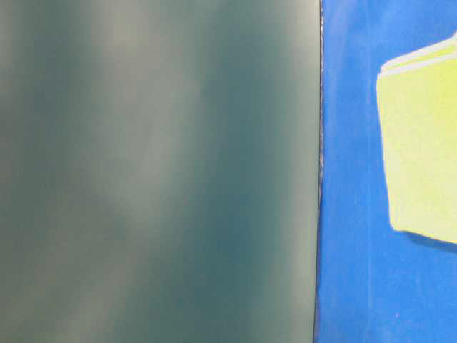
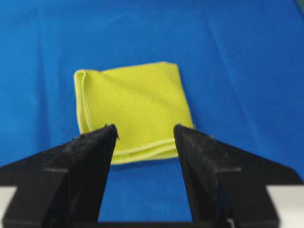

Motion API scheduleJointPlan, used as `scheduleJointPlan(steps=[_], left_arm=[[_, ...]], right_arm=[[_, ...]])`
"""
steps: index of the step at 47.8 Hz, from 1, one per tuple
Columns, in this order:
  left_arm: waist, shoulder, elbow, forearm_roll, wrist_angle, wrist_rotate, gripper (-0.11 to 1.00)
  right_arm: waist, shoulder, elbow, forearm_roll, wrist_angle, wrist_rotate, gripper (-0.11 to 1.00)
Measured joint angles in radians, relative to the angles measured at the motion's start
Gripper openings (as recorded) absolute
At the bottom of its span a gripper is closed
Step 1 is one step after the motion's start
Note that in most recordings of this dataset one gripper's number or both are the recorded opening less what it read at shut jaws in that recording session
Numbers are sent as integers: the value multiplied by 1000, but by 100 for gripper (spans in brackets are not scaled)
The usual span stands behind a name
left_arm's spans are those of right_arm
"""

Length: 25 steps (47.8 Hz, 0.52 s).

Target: Fold the yellow towel.

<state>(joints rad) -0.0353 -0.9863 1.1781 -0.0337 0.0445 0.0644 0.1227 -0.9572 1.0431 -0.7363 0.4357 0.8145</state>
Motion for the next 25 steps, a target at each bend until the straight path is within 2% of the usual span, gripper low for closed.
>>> scheduleJointPlan(steps=[13, 20, 25], left_arm=[[25, -268, 161, 2, 46, -35, 48], [25, -319, 172, 0, 60, -38, 48], [25, -319, 172, 2, 63, -44, 48]], right_arm=[[-17, -252, 178, 0, -12, 29, 57], [-38, -318, 249, 0, -46, 51, 57], [-60, -322, 264, 0, -61, 61, 57]])
